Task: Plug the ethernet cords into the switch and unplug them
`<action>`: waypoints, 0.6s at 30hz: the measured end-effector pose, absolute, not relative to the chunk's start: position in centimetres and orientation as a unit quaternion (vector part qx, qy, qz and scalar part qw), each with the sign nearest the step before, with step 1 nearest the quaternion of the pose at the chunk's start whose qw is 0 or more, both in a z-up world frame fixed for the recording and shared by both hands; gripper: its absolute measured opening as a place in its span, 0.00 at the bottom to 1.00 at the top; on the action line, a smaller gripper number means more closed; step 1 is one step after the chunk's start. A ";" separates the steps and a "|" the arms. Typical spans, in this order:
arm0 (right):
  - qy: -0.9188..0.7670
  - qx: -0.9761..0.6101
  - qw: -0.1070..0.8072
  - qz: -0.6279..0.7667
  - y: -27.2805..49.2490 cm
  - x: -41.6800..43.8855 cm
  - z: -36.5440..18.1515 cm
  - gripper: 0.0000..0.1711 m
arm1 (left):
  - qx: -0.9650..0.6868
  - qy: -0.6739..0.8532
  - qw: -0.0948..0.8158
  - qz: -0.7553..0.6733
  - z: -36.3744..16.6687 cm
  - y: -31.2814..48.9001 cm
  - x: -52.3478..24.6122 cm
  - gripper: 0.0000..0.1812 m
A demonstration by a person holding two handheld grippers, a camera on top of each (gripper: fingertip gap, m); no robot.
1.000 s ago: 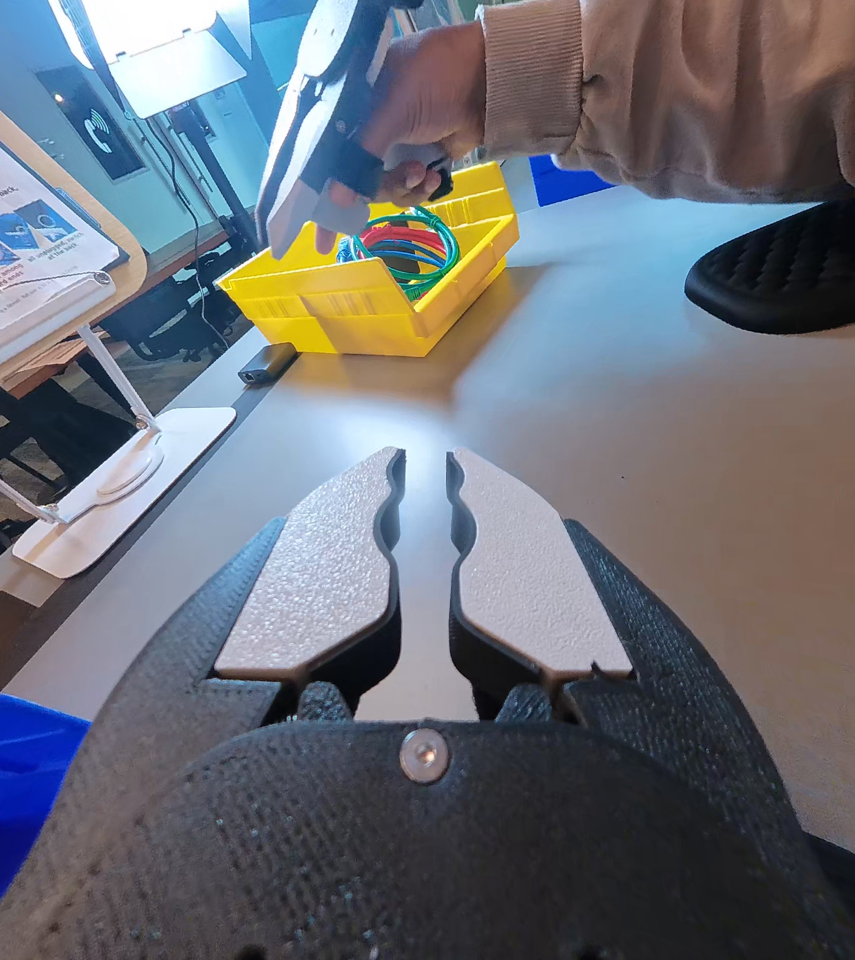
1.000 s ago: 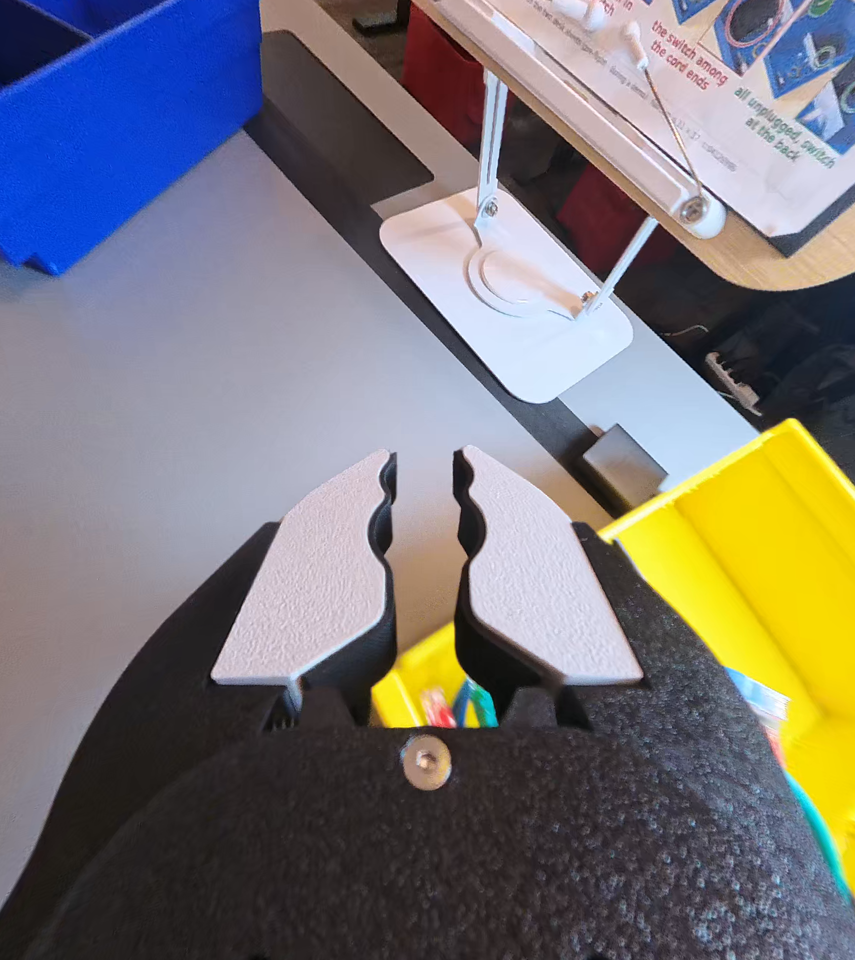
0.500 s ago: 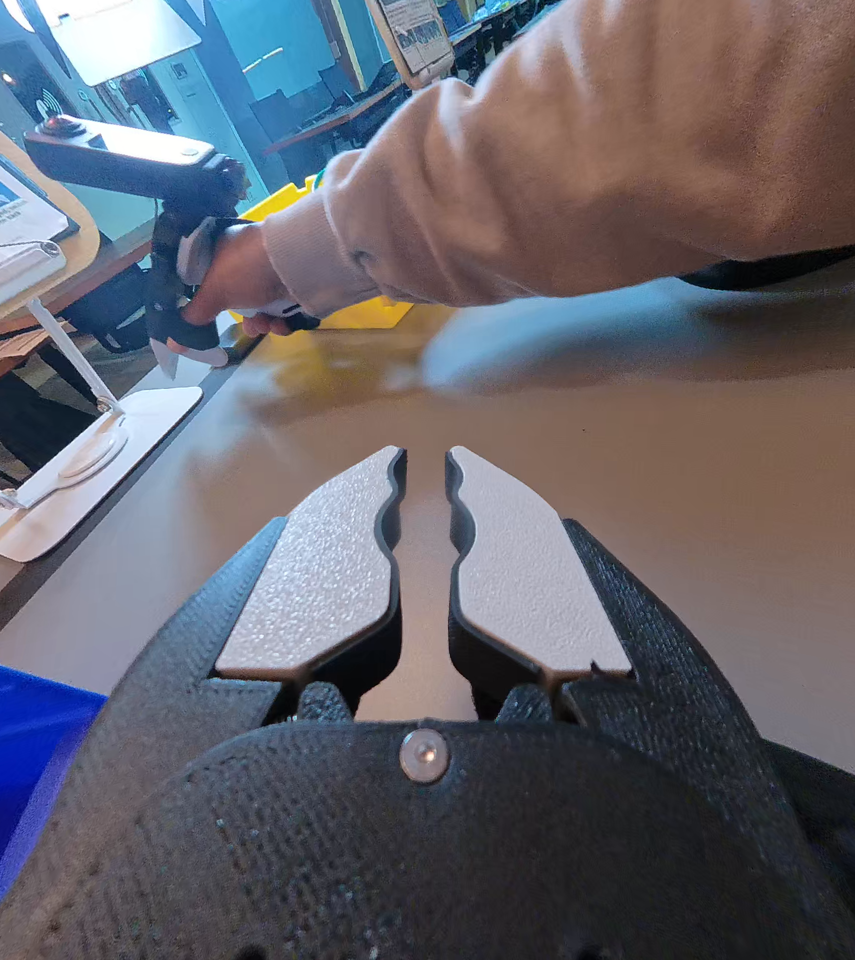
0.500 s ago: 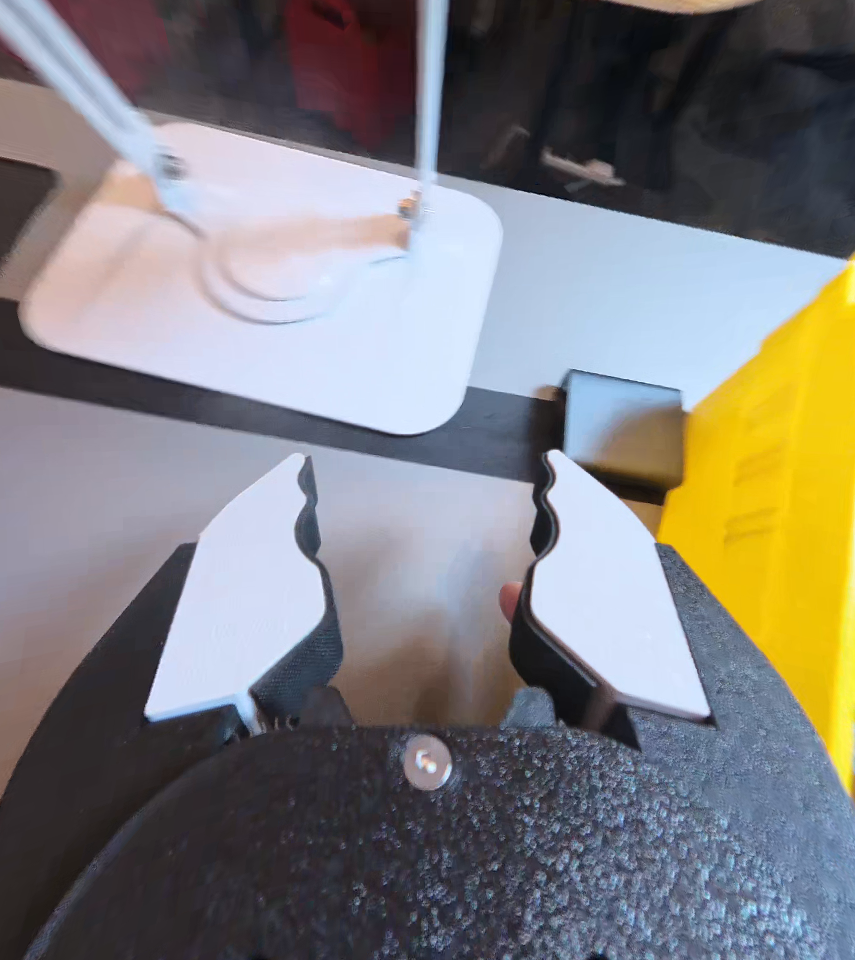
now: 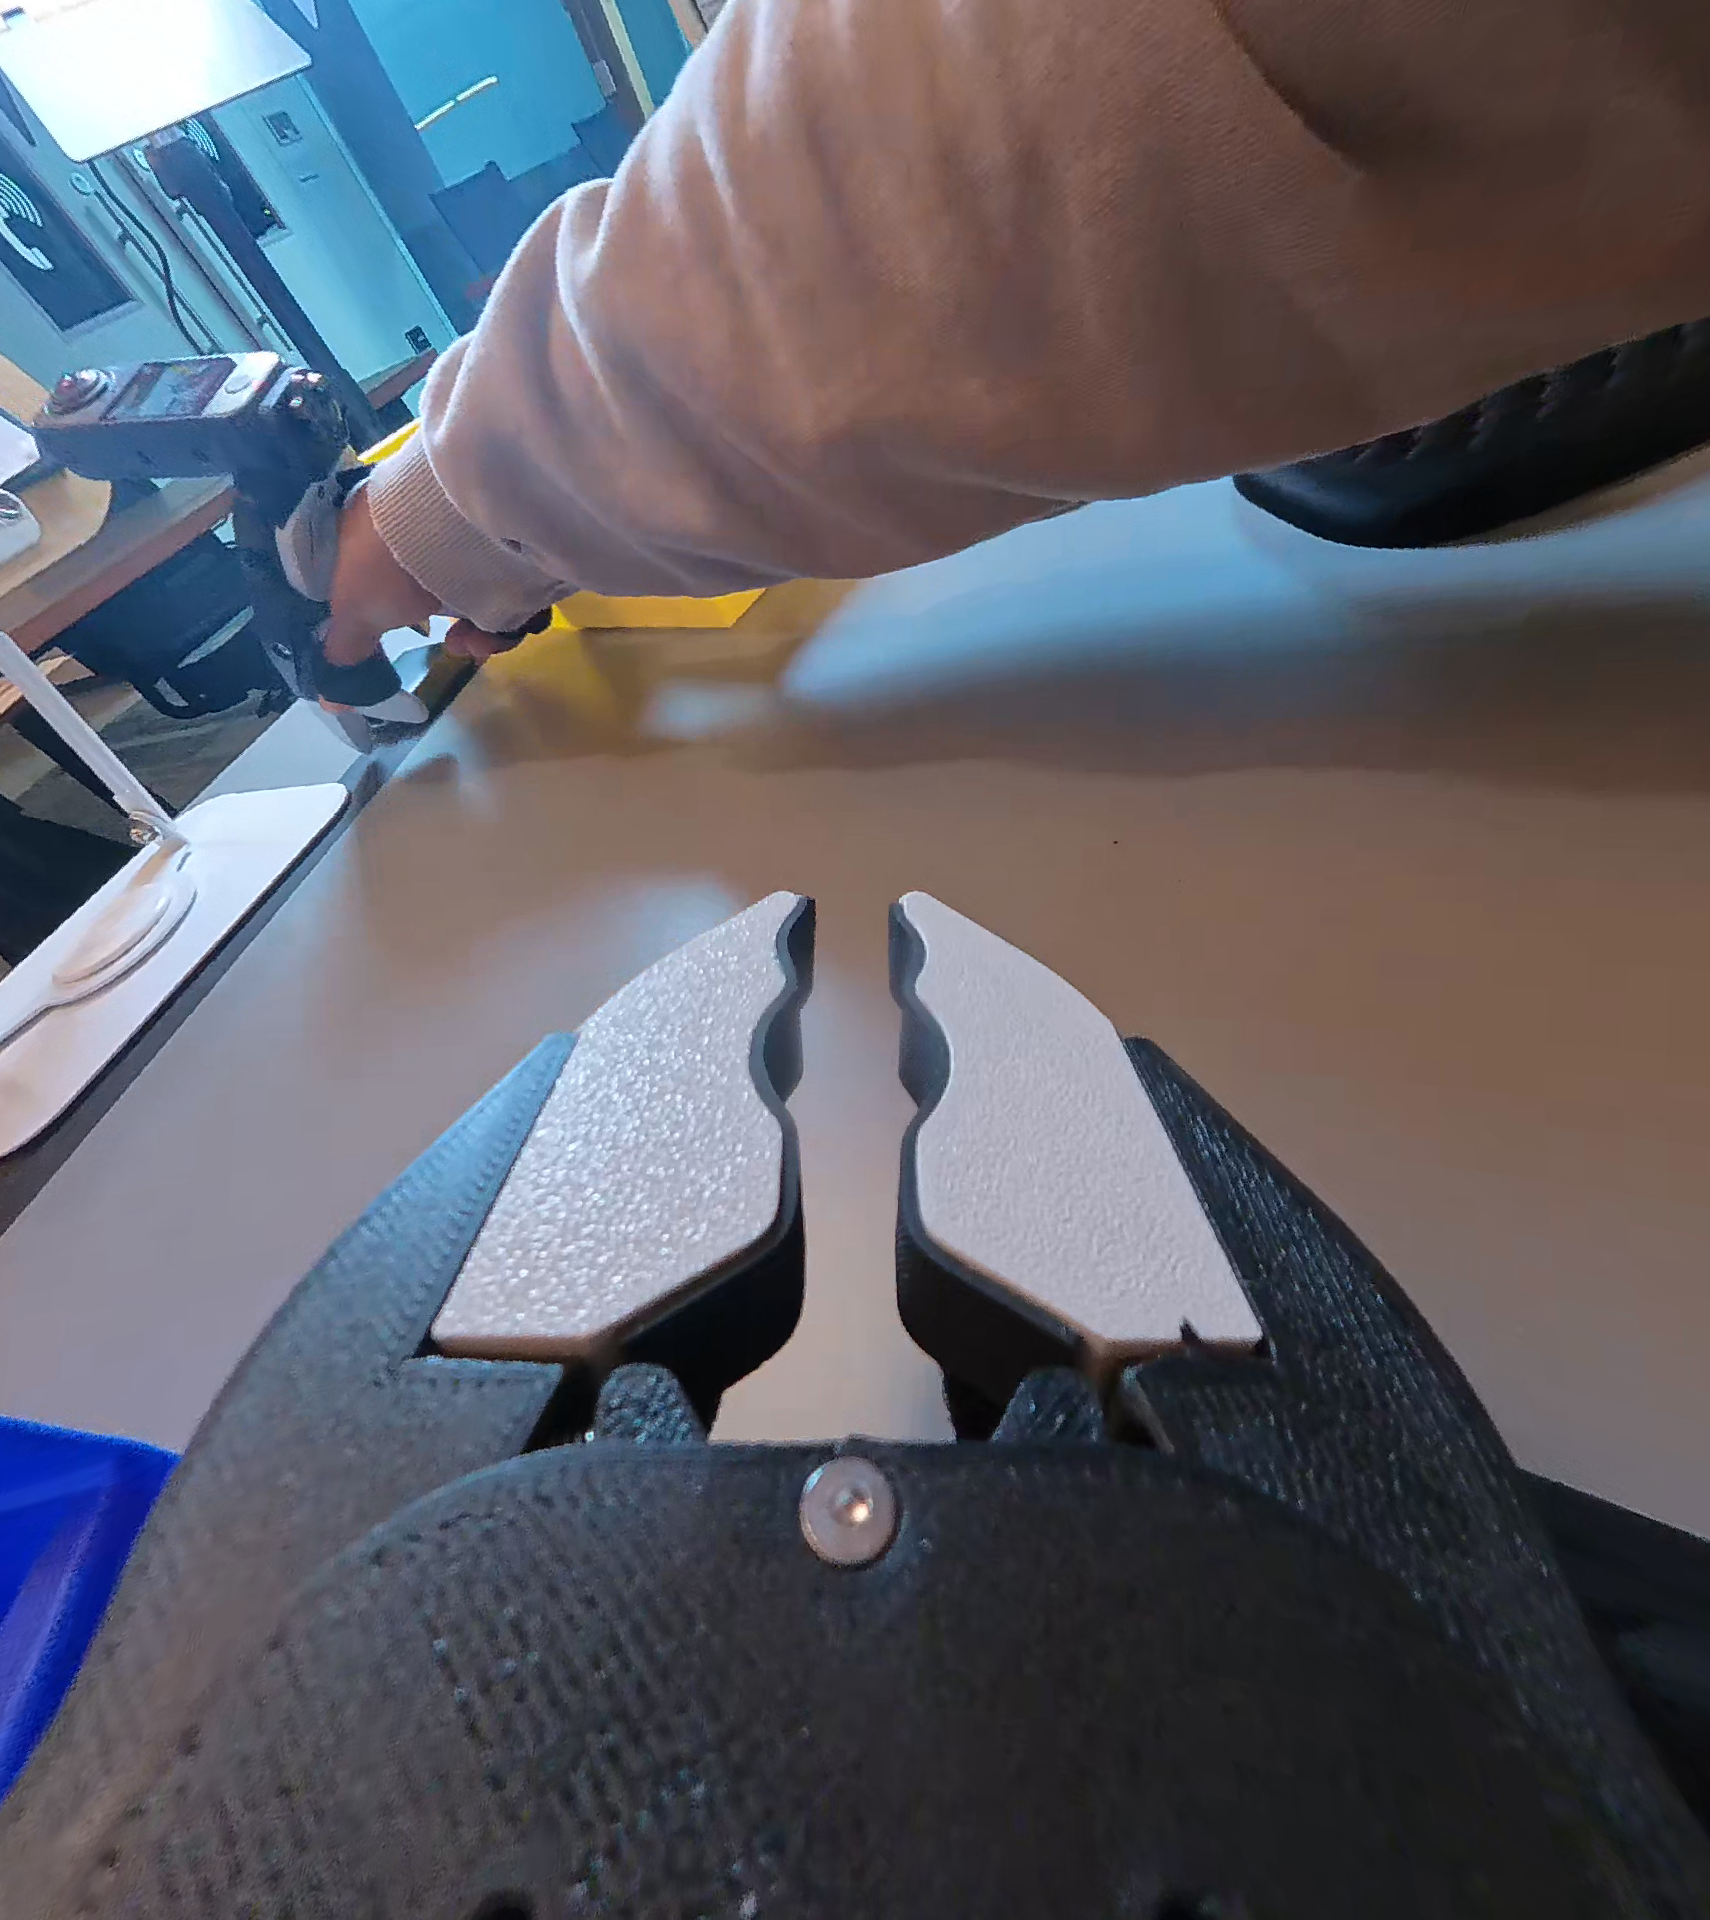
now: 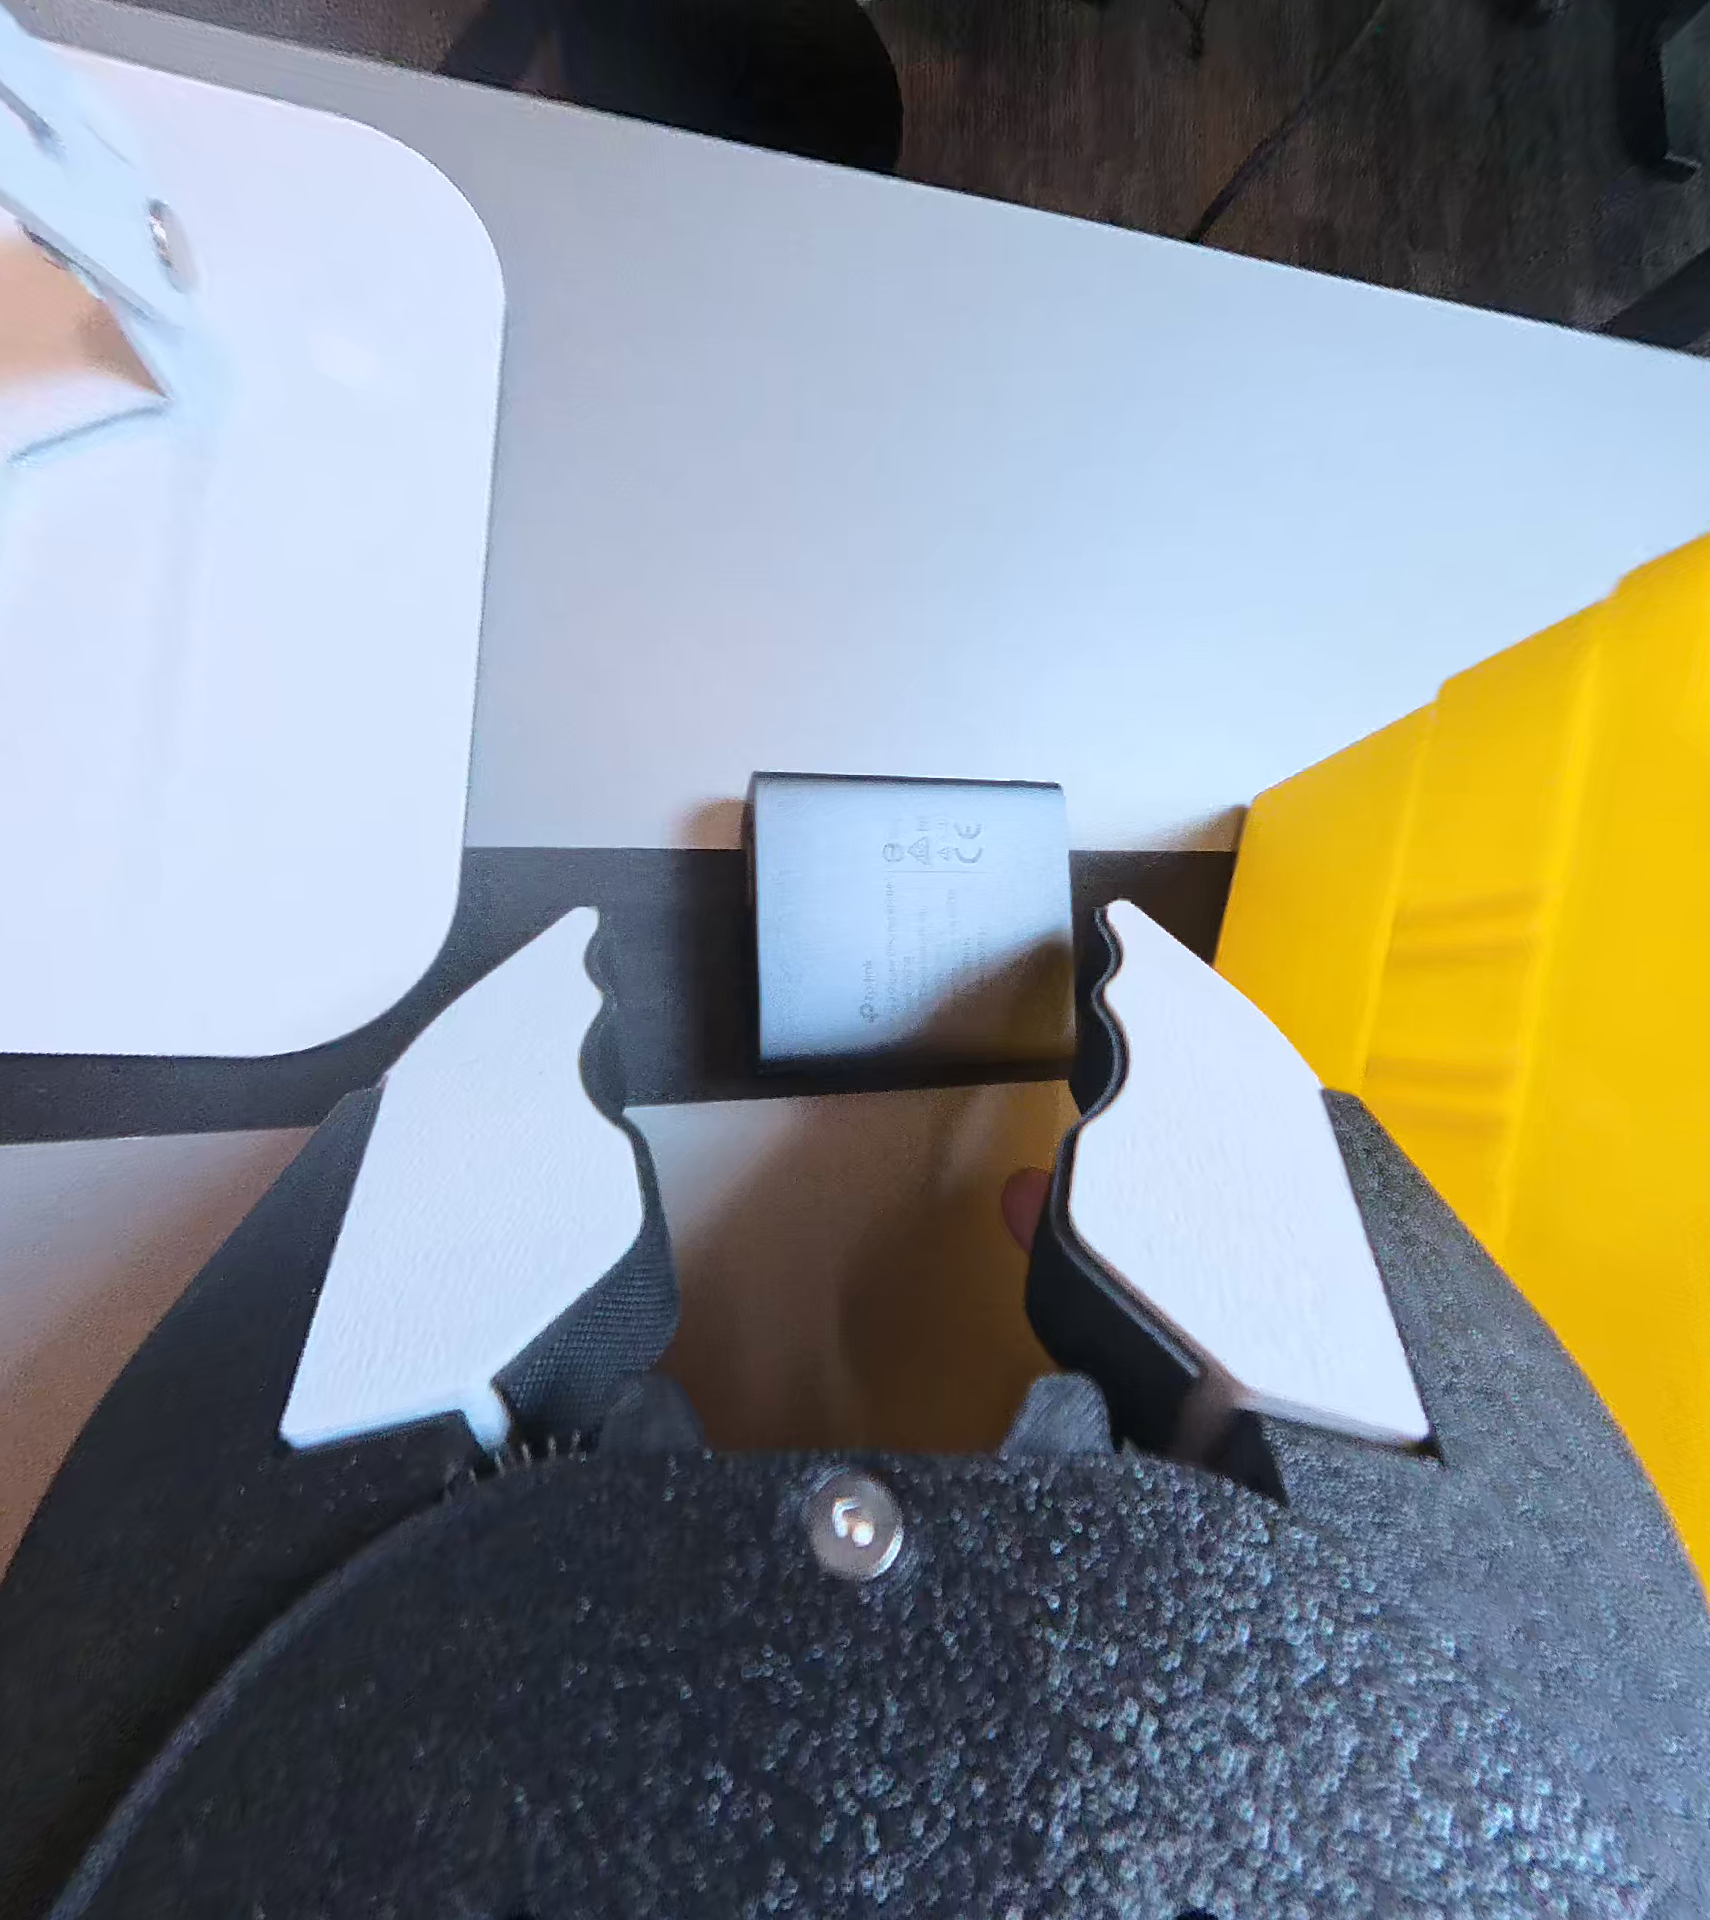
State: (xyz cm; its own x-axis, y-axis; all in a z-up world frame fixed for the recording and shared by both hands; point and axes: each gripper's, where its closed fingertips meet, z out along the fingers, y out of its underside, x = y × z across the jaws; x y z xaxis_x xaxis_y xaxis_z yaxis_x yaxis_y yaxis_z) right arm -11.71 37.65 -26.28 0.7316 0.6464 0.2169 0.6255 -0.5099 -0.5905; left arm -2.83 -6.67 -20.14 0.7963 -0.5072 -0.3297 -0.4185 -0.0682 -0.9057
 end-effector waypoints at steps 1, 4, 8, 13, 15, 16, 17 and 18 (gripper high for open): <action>-0.368 -0.872 0.324 0.012 37.9 -11.5 -26.7 0.50 | -0.730 0.319 0.604 -0.037 -20.2 -6.7 -2.8 0.07; -0.362 -0.878 0.310 0.033 38.4 -11.7 -27.2 0.47 | -0.731 0.323 0.600 -0.039 -20.4 -6.7 -2.7 0.07; -0.383 -0.875 0.295 0.028 38.4 -11.3 -27.0 0.37 | -0.733 0.326 0.595 -0.043 -20.6 -6.7 -2.6 0.07; -0.371 -0.861 0.326 0.121 35.5 -13.2 -24.3 0.37 | -0.734 0.330 0.592 -0.045 -20.9 -6.8 -2.4 0.07; -0.371 -0.844 0.347 0.173 33.6 -14.0 -22.1 0.37 | -0.735 0.328 0.592 -0.045 -20.9 -6.8 -2.5 0.06; -0.371 -0.836 0.352 0.197 32.7 -14.1 -20.9 0.37 | -0.734 0.328 0.593 -0.045 -20.8 -6.8 -2.5 0.06; -0.375 -0.827 0.359 0.216 31.8 -14.0 -19.6 0.37 | -0.734 0.328 0.593 -0.045 -20.8 -6.8 -2.5 0.06; -0.382 -0.815 0.369 0.231 31.0 -13.8 -18.2 0.37 | -0.734 0.328 0.593 -0.045 -20.8 -6.8 -2.5 0.06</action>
State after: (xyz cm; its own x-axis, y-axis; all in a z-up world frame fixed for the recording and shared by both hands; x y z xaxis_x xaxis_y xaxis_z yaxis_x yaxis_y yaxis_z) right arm -13.75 31.03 -18.16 0.6023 0.7926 -0.0948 0.4521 -0.4366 -0.7779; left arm -2.48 -6.75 -20.84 0.7805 -0.5352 -0.3230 -0.4287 -0.0823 -0.8997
